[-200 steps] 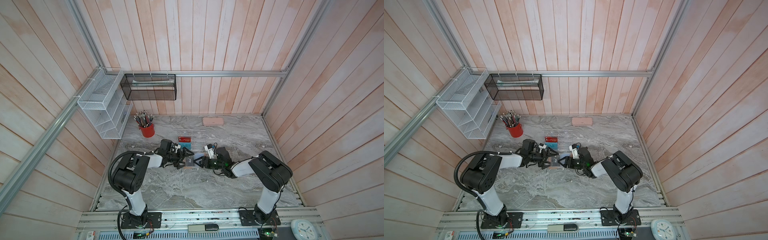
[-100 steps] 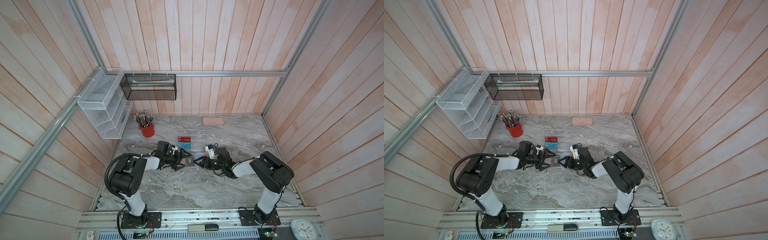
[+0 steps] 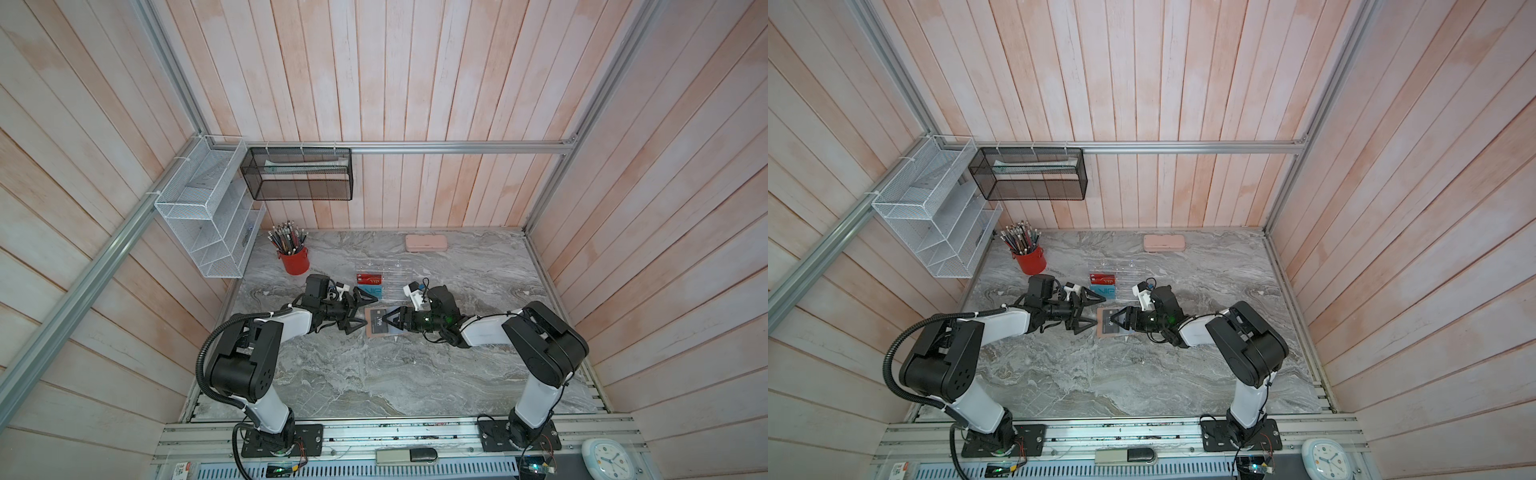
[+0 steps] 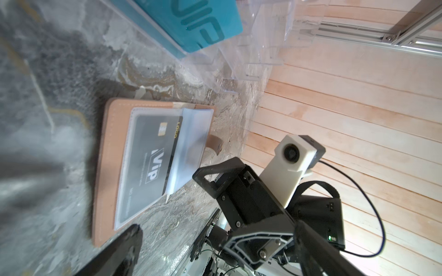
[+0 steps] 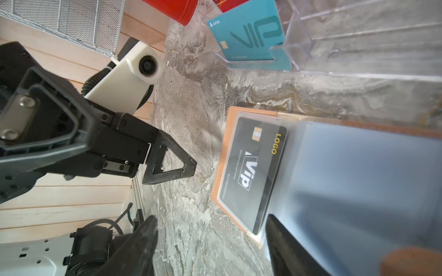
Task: Take the credit cards out of the card holder
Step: Take out the credit card from the card slot.
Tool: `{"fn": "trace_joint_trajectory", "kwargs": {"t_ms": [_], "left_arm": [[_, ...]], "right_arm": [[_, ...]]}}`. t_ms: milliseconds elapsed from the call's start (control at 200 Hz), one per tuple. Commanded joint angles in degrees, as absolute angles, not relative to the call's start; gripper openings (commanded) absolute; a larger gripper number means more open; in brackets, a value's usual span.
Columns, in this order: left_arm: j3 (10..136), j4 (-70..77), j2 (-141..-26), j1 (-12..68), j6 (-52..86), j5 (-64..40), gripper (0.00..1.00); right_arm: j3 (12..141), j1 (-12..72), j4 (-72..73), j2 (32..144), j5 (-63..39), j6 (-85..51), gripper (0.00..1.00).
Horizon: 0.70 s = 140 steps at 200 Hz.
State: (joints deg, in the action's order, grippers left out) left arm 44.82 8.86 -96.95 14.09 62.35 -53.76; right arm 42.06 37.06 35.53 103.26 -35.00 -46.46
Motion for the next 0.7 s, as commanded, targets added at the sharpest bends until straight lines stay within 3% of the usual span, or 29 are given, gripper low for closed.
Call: {"fn": "trace_joint_trajectory", "kwargs": {"t_ms": [0, 695], "left_arm": [[47.1, 12.0, -99.8, 14.5, 63.6, -54.5, 1.0], [46.7, 16.1, -107.1, 15.4, 64.5, -52.6, 1.0]], "right_arm": [[43.7, 37.1, 35.7, 104.2, -36.8, -45.5, 0.72], [44.1, 36.1, 41.9, 110.8, -39.5, -46.6, 0.68]]}}
